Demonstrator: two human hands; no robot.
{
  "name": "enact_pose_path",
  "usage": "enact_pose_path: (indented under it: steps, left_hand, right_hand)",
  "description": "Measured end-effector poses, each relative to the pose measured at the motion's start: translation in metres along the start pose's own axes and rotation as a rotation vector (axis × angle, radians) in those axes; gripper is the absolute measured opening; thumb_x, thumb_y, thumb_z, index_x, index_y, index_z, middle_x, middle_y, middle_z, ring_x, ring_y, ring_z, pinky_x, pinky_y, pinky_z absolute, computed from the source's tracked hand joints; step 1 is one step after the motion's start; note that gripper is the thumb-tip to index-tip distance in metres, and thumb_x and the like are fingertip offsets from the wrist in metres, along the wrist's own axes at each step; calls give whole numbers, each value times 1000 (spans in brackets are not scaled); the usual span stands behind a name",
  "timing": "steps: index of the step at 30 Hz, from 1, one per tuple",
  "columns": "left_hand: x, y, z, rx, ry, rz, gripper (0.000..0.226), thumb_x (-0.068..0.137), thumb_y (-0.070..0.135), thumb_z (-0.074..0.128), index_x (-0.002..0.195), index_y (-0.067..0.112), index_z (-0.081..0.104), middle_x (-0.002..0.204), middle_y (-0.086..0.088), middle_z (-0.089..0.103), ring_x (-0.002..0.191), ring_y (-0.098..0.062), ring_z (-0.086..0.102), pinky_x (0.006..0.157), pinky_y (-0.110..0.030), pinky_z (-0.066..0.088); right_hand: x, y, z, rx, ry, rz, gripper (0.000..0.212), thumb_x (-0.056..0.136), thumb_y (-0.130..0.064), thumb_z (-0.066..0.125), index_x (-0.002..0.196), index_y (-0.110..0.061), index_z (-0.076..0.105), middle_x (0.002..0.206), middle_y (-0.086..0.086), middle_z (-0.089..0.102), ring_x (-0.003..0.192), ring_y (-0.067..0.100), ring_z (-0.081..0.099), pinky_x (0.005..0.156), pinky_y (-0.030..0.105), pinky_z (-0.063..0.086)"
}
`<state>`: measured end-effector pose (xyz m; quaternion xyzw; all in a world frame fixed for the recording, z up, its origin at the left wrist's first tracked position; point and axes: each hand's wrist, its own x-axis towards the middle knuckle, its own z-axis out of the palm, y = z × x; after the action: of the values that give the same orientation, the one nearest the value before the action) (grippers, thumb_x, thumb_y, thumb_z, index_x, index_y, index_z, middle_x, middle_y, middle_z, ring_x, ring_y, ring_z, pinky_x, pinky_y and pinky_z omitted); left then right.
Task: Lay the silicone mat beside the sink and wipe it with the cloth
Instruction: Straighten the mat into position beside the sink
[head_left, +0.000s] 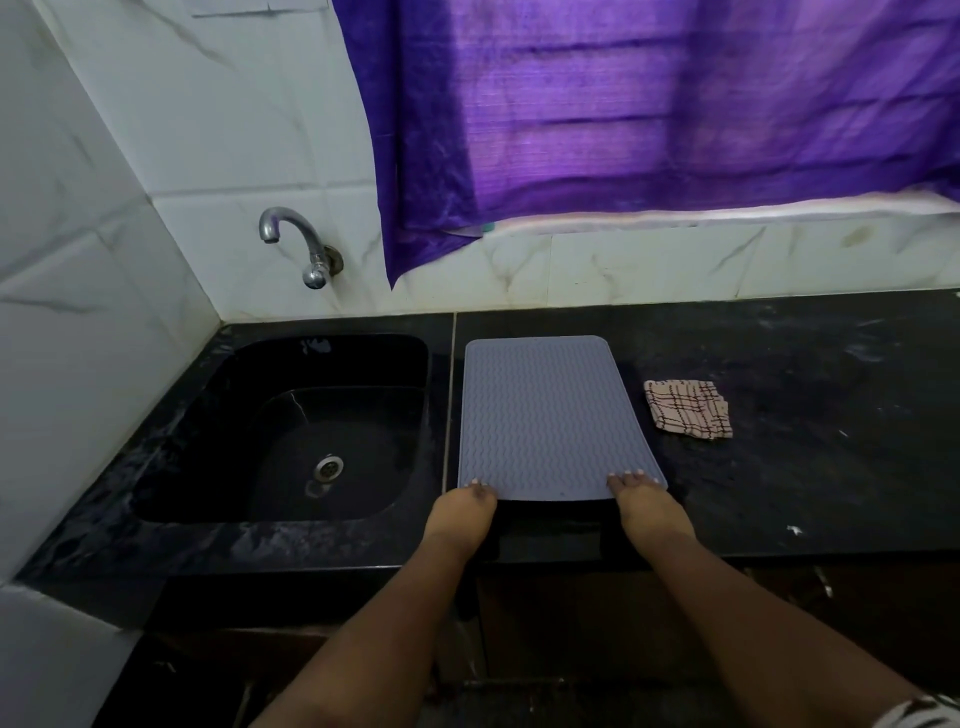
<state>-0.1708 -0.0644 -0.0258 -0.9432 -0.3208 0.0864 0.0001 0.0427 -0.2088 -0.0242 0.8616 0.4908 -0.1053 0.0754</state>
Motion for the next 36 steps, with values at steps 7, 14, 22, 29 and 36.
enact_pose_path:
  steps: [7, 14, 22, 29, 36]
  left_hand:
    - [-3, 4, 2, 30, -40, 10, 33, 98, 7, 43, 130, 3, 47, 132, -19, 54, 113, -35, 59, 92, -46, 51]
    - [-5, -1, 9, 35, -45, 27, 36, 98, 6, 42, 135, 4, 43, 140, -19, 48, 116, -35, 57, 94, -45, 49]
    - [-4, -2, 15, 43, -43, 39, 45, 98, 4, 43, 142, 3, 34, 147, -22, 39, 121, -36, 54, 97, -46, 48]
    - [-5, -3, 21, 70, -56, 44, 50, 98, 2, 39, 147, 2, 27, 155, -20, 27, 126, -36, 50, 99, -46, 47]
    - [-4, -3, 25, 66, -44, 33, 51, 98, 5, 42, 146, 3, 27, 155, -20, 27, 125, -35, 51, 97, -45, 48]
  right_hand:
    - [-4, 4, -3, 43, -70, -20, 59, 97, -5, 43, 151, -15, 21, 157, 8, 27, 145, 23, 25, 120, 34, 19]
    - [-7, 2, -2, 29, -78, -21, 64, 96, -6, 46, 152, -17, 18, 158, 8, 25, 146, 23, 24, 119, 35, 21]
    - [-8, 1, -2, -16, -133, -24, 68, 96, -6, 46, 153, -15, 10, 161, 10, 13, 149, 26, 14, 122, 39, 18]
    - [-11, 2, -2, -14, -146, -28, 69, 96, -4, 45, 154, -16, 9, 162, 11, 10, 149, 28, 12, 122, 41, 19]
    - [-11, 1, -3, -28, -157, -31, 70, 96, -4, 46, 154, -15, 7, 162, 12, 9, 149, 29, 14, 121, 41, 19]
